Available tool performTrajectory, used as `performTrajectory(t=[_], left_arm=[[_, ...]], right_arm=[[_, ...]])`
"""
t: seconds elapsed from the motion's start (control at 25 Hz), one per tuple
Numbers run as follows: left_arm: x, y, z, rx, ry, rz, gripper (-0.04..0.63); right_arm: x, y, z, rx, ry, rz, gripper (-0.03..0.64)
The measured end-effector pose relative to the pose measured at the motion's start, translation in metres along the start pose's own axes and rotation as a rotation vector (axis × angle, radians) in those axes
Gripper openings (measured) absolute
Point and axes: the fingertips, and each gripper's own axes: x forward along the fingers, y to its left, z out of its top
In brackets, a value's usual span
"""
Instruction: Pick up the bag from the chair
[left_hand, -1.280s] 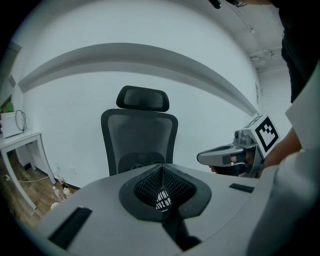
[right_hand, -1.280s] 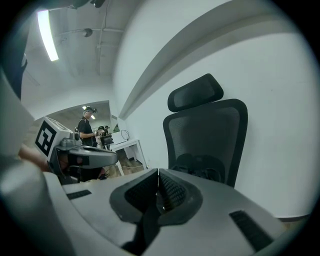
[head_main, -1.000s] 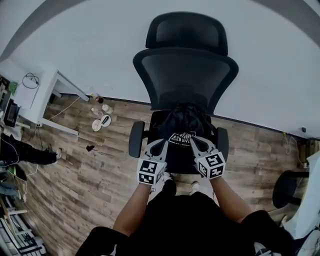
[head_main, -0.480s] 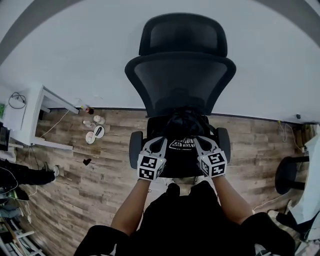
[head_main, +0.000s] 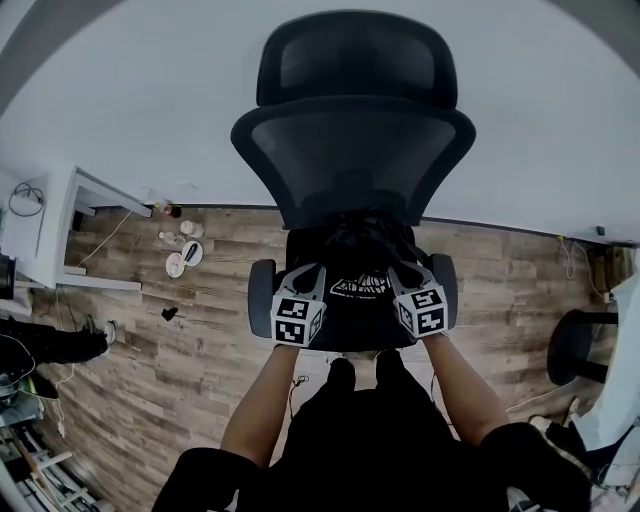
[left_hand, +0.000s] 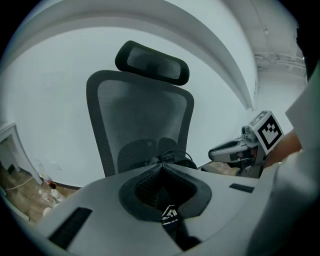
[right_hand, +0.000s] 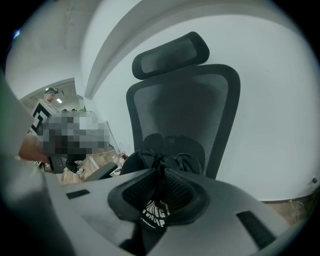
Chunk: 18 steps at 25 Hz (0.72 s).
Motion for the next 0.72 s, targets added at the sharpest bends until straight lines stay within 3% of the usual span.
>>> performTrajectory(t=[0.12, 0.16, 0.28, 0.32, 0.56, 0.72], left_arm=[[0.013, 0.006, -0.006, -0.016, 0.008, 0.022, 0.023], [0.018, 0.008, -0.008, -0.015, 0.014, 0.025, 0.057], [0.037, 0.012, -0.022, 0.001, 0.078, 0.002, 0.312], [0.044, 0.014, -0.028, 0.009, 0.107, -0.005, 0.331], [0.1, 0.027, -0.057, 0.049, 0.247, -0.065, 0.354], [0.129, 0.02, -0.075, 0.088, 0.318, -0.136, 0.354]], right_arm=[[0.018, -0.008, -0.009, 0.006, 0.039, 0.028, 0.146], [0.023, -0.01, -0.012, 0.011, 0.048, 0.035, 0.187], [0.04, -0.016, -0.024, 0.026, 0.085, 0.052, 0.283], [0.045, -0.018, -0.028, 0.031, 0.102, 0.053, 0.303], [0.088, -0.026, -0.056, 0.018, 0.22, 0.086, 0.367], [0.109, -0.031, -0.073, -0.006, 0.286, 0.108, 0.373]])
